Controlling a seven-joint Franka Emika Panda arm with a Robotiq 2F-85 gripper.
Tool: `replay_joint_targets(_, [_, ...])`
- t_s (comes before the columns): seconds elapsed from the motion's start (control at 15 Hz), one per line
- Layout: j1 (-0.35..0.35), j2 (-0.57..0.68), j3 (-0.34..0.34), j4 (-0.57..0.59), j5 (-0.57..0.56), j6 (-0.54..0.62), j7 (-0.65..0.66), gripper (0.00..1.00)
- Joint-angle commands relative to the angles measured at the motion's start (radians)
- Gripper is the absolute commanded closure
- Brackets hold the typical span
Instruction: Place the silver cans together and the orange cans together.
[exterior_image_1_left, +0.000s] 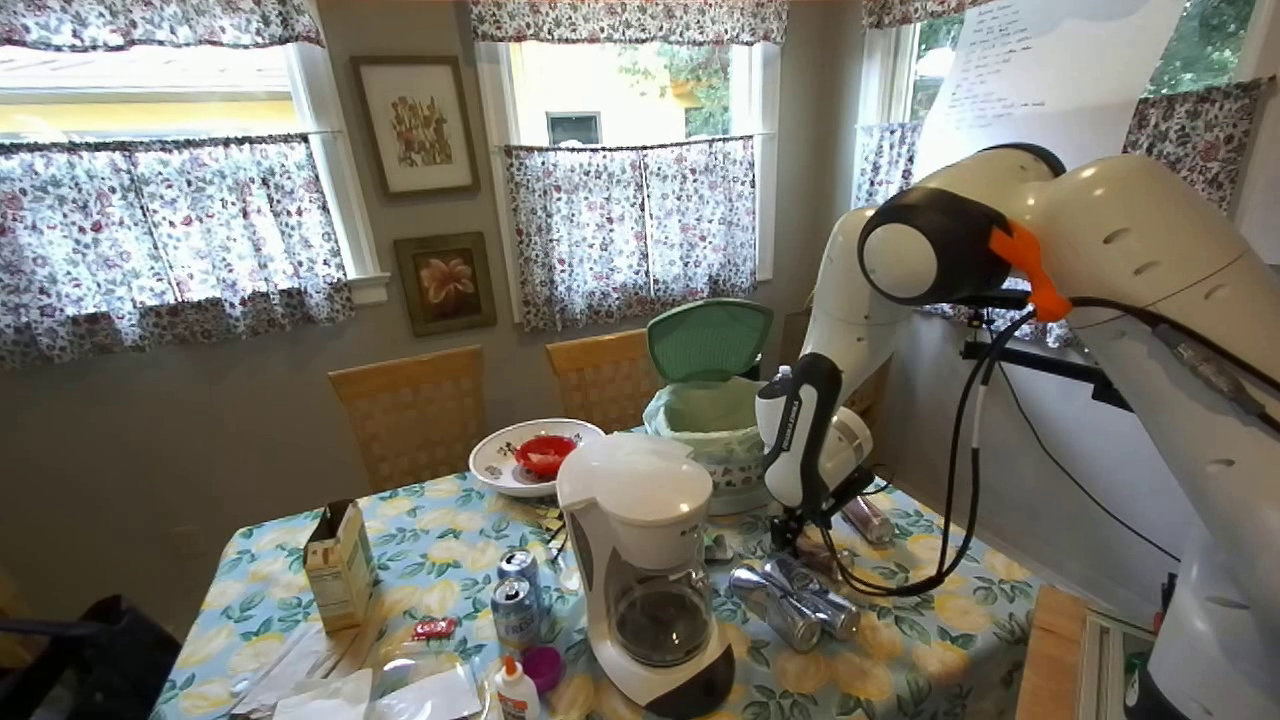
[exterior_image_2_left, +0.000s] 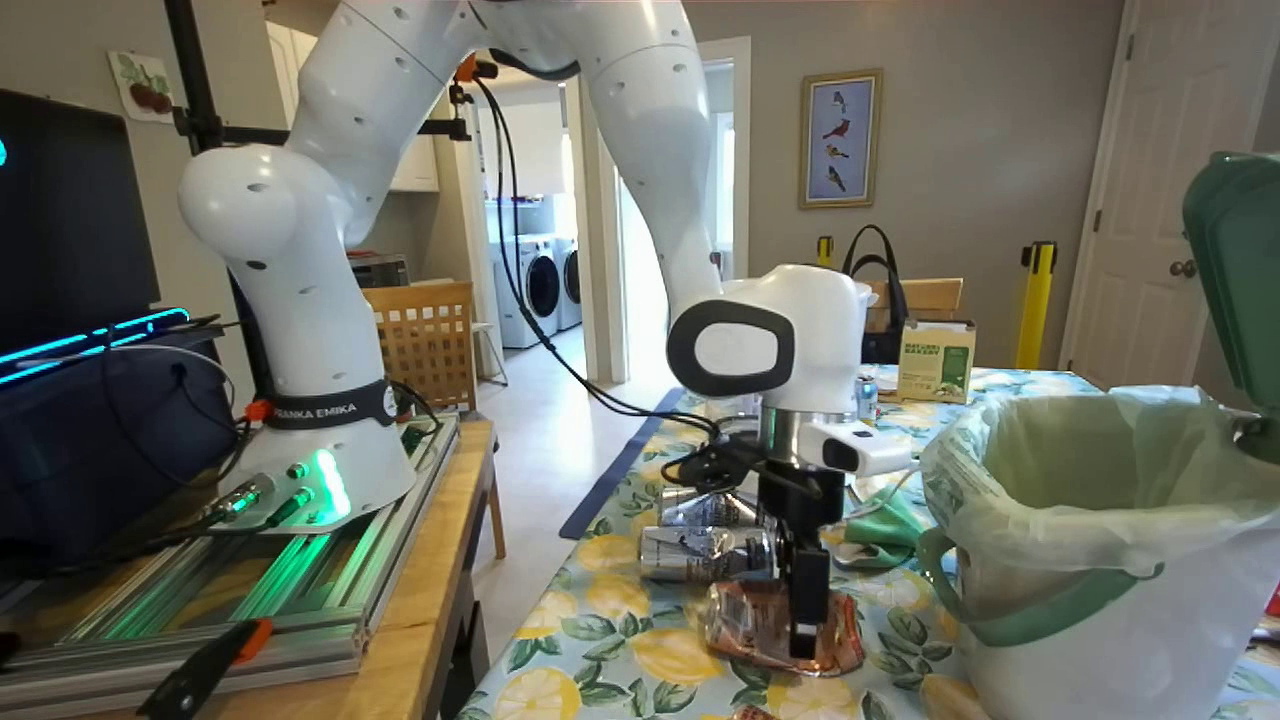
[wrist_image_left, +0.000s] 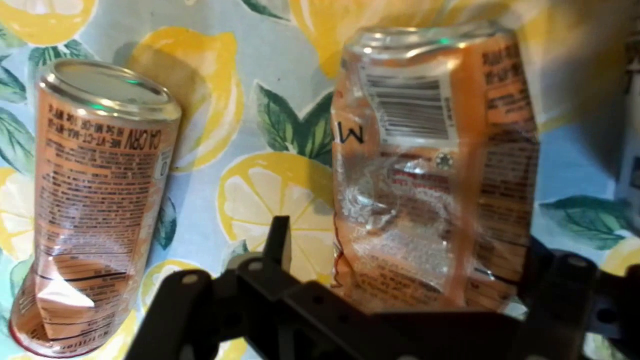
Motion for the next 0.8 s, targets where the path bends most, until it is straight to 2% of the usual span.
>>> replay_joint_targets(0.0, [0.03, 0.004, -0.042, 0.009, -0.041, -0.024, 0.038, 0.28])
replay_joint_targets(0.13, [0.036, 0.006, -0.057, 0.007, -0.045, -0.024, 0.043, 0.4])
replay_joint_targets(0.47, [0.046, 0.005, -0.085, 0.003, -0.06, -0.033, 0.055, 0.38])
replay_joint_targets(0.67, [0.046, 0.008, -0.107, 0.003, -0.067, -0.034, 0.063, 0.41])
replay_joint_targets(0.73, [0.045, 0.008, -0.112, 0.003, -0.067, -0.035, 0.065, 0.45])
